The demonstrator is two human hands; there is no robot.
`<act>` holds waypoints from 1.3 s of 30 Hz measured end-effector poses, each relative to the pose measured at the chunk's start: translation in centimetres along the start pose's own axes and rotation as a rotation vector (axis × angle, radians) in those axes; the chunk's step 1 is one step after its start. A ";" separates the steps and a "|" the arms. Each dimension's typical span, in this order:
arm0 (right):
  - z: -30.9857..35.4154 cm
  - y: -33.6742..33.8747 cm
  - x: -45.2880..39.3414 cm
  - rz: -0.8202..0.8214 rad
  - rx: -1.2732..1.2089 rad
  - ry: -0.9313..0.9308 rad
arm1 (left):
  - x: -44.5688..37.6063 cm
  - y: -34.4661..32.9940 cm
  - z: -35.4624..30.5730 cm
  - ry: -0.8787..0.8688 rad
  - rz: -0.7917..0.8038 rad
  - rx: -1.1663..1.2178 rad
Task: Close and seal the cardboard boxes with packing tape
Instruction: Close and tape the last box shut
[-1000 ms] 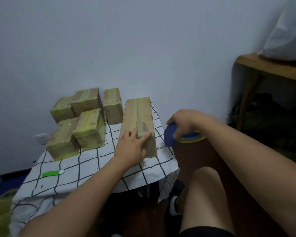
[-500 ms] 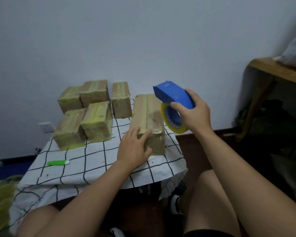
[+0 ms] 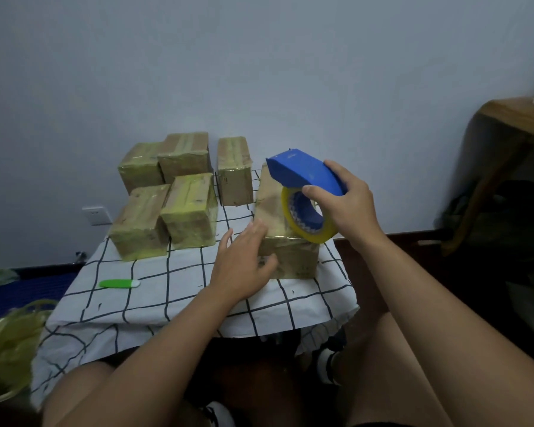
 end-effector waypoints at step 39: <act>-0.7 0.1 -0.4 0.023 -0.009 0.019 | -1.9 0.4 1.1 -0.232 -0.256 -0.036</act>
Point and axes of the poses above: each hand's wrist, its own x-axis away from the middle knuckle, its own y-axis out of the back of the hand, z = x × y, the point moved 6 cm from there along -x, towards the middle knuckle, and after that the axes turned 5 degrees about -y, right-handed, at the moved point
